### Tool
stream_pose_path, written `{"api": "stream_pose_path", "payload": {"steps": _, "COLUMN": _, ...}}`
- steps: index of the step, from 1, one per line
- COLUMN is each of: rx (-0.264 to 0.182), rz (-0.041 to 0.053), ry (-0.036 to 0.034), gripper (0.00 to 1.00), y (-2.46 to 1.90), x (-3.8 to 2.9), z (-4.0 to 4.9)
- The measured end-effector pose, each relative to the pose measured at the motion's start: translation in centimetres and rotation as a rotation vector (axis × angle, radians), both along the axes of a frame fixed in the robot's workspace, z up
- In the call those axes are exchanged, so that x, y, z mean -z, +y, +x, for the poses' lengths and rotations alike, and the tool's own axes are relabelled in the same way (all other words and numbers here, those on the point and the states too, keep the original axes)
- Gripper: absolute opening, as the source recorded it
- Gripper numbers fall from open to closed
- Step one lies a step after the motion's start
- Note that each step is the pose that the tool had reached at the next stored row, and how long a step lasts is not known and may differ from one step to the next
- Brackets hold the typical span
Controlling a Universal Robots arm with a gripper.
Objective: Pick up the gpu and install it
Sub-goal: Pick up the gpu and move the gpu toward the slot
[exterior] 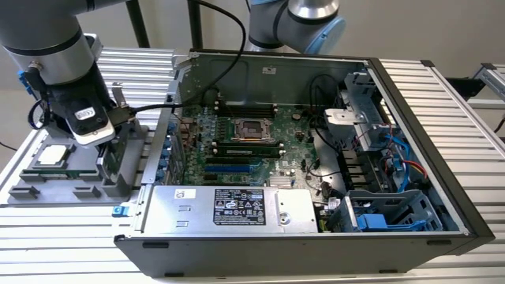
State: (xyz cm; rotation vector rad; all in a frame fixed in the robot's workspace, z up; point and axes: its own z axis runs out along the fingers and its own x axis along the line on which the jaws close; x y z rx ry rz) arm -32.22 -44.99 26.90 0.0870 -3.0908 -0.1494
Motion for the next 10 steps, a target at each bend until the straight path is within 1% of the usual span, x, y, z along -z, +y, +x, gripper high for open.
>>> {"api": "stream_pose_path", "payload": {"steps": 4, "rx": 0.000, "rz": 0.0143, "ry": 0.0028, "gripper": 0.00, "y": -0.17, "x": -0.47, "z": 0.03}}
{"api": "stream_pose_path", "payload": {"steps": 10, "rx": 0.000, "rz": 0.0315, "ry": 0.0053, "gripper": 0.00, "y": -0.26, "x": -1.18, "z": 0.04}}
